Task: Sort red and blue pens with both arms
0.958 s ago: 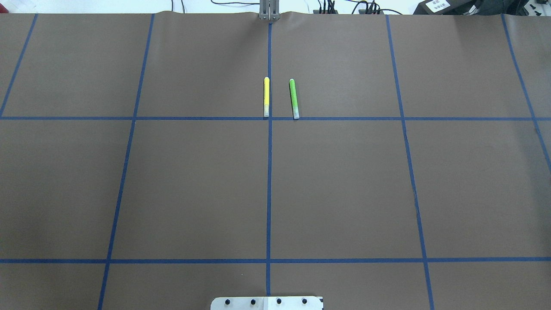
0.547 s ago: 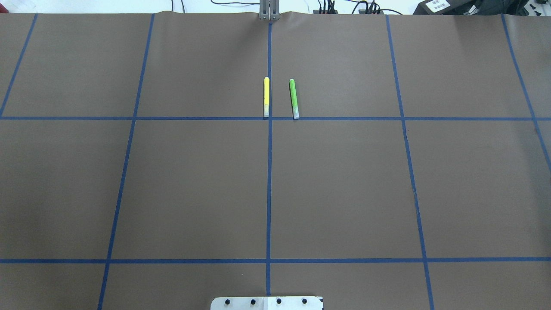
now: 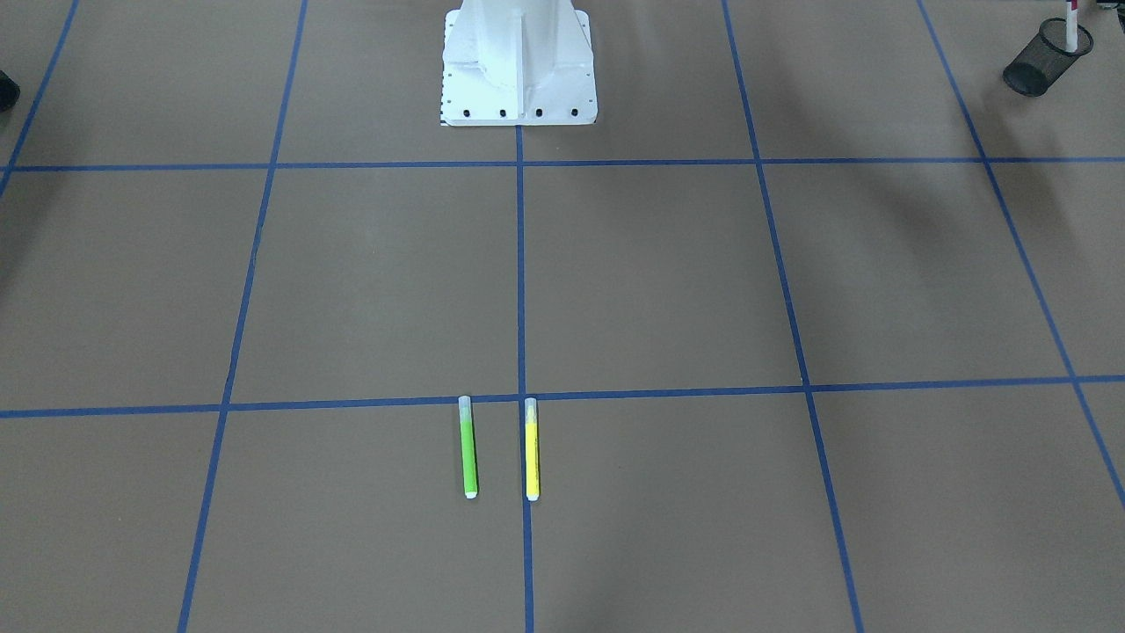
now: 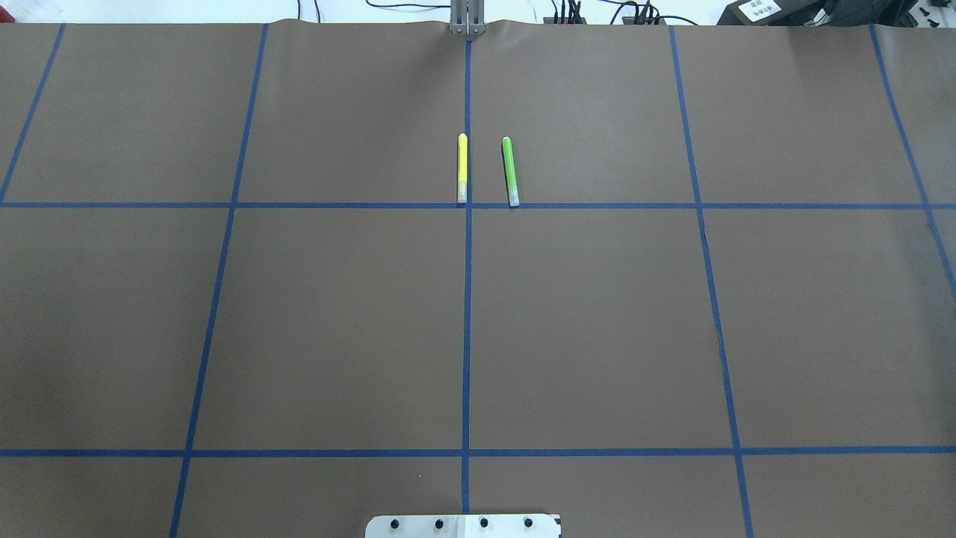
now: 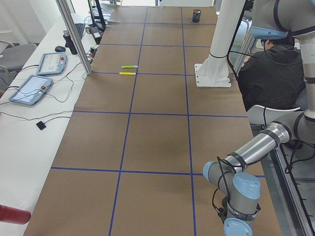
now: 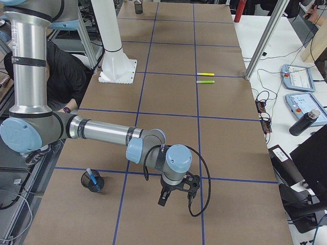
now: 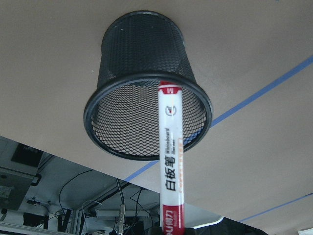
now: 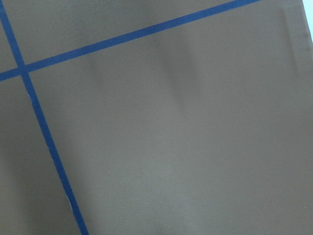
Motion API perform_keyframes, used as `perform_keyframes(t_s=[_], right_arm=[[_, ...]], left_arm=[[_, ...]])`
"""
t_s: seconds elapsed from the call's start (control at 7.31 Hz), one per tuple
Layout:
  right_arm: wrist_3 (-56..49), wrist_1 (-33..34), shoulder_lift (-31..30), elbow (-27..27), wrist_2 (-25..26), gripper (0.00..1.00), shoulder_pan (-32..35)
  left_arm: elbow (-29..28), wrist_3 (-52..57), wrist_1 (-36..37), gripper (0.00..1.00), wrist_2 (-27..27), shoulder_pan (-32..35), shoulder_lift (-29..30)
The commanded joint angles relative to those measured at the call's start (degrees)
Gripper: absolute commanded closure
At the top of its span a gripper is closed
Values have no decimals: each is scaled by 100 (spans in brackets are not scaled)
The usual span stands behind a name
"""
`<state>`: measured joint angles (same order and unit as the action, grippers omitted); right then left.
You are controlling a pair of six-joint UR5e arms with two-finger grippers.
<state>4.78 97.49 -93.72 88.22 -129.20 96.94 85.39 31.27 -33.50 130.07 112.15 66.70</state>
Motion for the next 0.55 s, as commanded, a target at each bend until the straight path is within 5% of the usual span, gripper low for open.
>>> perform_keyframes(t_s=[0.0,0.14,0.41], right_arm=[[-3,7,-6,2,0,0,0],[6,7,-6,2,0,0,0],[6,-2,20,19,0,0,0]], left_arm=[[-41,2,2,9,10,0,-8],[-32,2,2,1,10,0,10],[47,36,-25,1,10,0,210]])
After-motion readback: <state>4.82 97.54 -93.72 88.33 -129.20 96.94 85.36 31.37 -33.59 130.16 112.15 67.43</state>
